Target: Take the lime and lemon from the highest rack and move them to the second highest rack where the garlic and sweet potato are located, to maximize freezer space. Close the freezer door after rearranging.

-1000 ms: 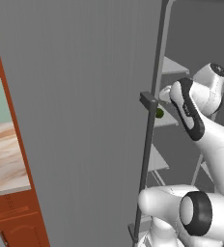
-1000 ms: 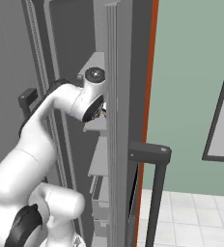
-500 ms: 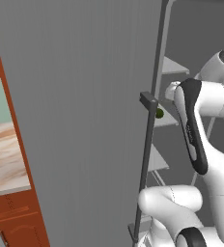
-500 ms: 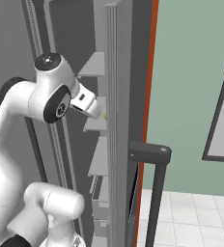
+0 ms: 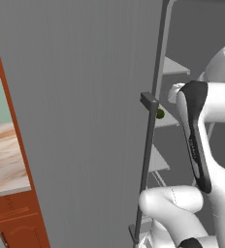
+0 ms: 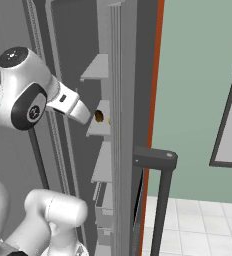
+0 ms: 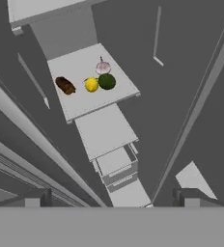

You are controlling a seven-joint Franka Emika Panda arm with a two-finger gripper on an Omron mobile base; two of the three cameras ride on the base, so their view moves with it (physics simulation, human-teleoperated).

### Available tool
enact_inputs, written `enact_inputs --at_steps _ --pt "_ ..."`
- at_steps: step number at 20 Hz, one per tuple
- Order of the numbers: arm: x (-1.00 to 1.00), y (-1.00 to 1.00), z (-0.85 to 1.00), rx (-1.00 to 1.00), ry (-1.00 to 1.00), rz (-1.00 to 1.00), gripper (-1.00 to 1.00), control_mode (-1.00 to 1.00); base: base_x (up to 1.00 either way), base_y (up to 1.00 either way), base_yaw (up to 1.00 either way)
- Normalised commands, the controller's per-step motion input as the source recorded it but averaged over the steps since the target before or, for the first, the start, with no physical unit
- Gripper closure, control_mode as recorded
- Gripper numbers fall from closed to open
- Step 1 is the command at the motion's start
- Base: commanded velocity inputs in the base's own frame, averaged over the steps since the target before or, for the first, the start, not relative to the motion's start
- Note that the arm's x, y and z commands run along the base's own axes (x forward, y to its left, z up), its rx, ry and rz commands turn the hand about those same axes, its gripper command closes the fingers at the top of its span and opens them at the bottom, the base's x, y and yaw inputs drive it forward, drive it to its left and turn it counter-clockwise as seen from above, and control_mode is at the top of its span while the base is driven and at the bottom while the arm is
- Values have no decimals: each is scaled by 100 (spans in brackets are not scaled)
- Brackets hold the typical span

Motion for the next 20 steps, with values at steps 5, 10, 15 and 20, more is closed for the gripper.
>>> enact_inputs --at_steps 5,10,15,20 --pt "-47 9 4 -1 -3 13 -100 -100 0 0 0" --pt "-66 14 1 -7 -1 28 -100 -100 0 0 0" --pt "-60 37 6 -12 1 16 -100 -100 0 0 0" --pt "-21 23 0 -7 1 0 -100 100 -1 0 0"
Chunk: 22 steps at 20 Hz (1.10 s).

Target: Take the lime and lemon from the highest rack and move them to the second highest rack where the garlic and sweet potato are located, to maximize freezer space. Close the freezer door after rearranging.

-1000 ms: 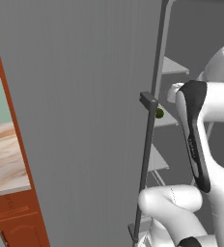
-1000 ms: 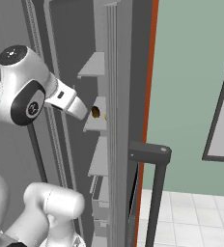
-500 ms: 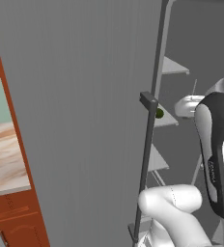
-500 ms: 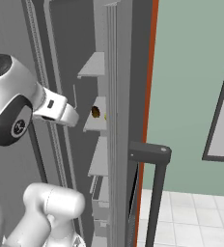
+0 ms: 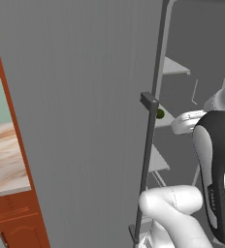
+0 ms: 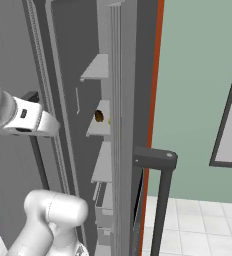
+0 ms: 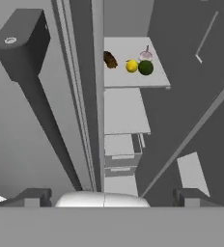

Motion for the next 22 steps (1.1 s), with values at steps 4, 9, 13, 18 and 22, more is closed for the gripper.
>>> enact_inputs --at_steps 4,9,13,18,22 --pt "0 0 0 0 0 0 -100 100 -13 0 0" --pt "0 0 0 0 0 0 -100 100 -63 0 9" --pt "0 0 0 0 0 0 -100 100 -80 0 14" --pt "0 0 0 0 0 0 -100 100 -96 0 11" --pt "0 0 0 0 0 0 -100 100 -86 -6 3"
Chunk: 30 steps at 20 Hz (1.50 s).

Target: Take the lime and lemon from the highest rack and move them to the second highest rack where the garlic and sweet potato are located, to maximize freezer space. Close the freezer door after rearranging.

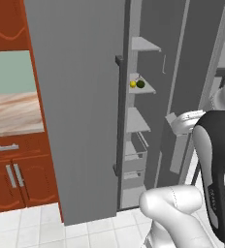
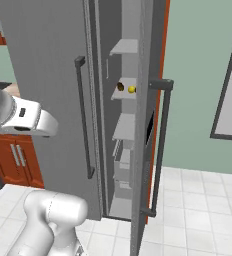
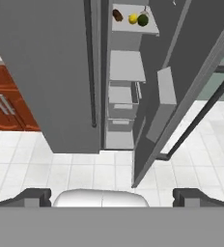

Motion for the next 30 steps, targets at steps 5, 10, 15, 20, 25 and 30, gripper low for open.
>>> enact_inputs --at_steps 5,10,15,20,25,30 --pt "0 0 0 0 0 0 -100 100 -44 -21 -1" --pt "0 0 0 0 0 0 -100 100 0 -12 -1" --pt "0 0 0 0 0 0 -100 100 0 -10 0" --pt "0 0 0 0 0 0 -100 100 -5 -34 0" --pt "-11 -44 0 0 1 0 -100 -100 0 -7 0" --pt "-31 -67 10 0 -5 0 -100 -100 0 0 0"
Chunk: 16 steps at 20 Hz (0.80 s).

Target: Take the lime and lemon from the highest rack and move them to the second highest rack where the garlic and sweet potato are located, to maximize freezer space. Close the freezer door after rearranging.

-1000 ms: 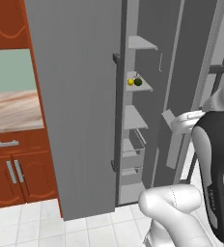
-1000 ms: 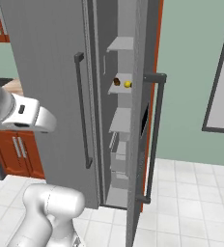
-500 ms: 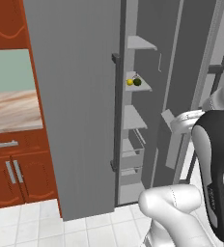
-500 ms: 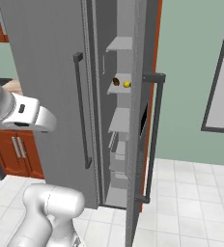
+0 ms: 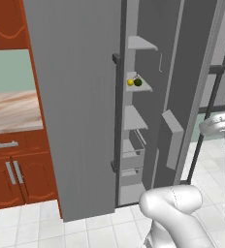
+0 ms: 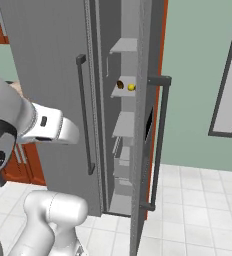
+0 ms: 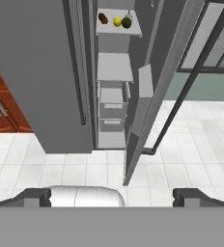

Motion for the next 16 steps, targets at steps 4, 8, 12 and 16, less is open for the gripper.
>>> enact_inputs --at_steps 4,8,12,16 --pt "-8 -78 3 10 11 -4 -100 -100 0 0 0" --pt "1 -93 15 54 13 5 -100 -100 0 0 0" --pt "0 -56 0 4 0 4 100 -100 0 0 0" --pt "9 -57 0 4 0 6 100 -100 0 0 0"
